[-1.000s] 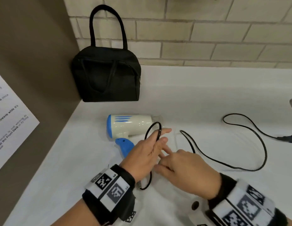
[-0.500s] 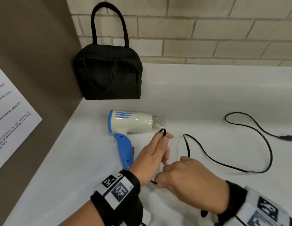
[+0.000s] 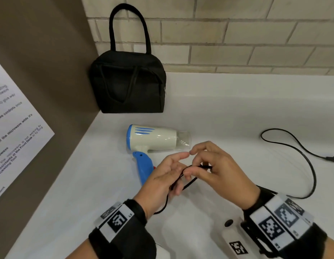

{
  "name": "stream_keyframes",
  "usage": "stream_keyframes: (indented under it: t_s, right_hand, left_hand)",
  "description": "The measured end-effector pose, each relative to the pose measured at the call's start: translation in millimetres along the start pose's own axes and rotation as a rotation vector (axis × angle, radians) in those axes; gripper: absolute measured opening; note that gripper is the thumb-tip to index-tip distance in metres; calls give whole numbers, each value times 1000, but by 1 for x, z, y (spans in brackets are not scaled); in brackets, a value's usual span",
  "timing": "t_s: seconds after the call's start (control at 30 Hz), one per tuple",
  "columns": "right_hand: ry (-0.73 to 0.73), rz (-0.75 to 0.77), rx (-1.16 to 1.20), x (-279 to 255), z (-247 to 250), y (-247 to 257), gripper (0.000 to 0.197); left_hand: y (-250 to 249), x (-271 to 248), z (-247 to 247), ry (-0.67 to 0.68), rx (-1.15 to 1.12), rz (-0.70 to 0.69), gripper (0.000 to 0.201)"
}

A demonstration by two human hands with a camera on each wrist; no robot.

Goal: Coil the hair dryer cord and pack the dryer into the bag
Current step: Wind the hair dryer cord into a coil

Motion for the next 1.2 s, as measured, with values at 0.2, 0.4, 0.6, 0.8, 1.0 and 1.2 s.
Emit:
stream_keyframes:
  t_s: [0.2, 0.4, 0.6, 0.8, 1.0, 1.2]
  right_hand:
    - [102, 52, -28, 14, 10, -1, 31]
    - [3, 154, 29, 30, 15, 4, 14]
    - [-64, 17, 381, 41, 8, 3, 24]
    - [35, -26, 395, 41, -10, -11, 23]
    - [166, -86, 207, 29, -12, -24, 25]
    - [182, -104, 86, 16, 14, -33, 14]
  left_hand:
    - [-3, -1, 4, -113, -163, -10, 23]
    - [5, -1, 0, -60, -179, 16, 40]
    - [-3, -3, -6, -120, -218, -68, 45]
    - [-15, -1, -10, -312, -361, -114, 39]
    - [-18, -1, -5, -350, -445, -78, 35]
    - [-22, -2, 9, -397, -529, -46, 42]
Point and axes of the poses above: each hand's wrist, its own x-axis towards the middle knuckle, its own z-axis out of the back of the hand, y = z × x, the point moved 2 cm from there along x, towards the middle knuckle, and after that the axes turned 8 degrees about y, right-handed, at the moved point
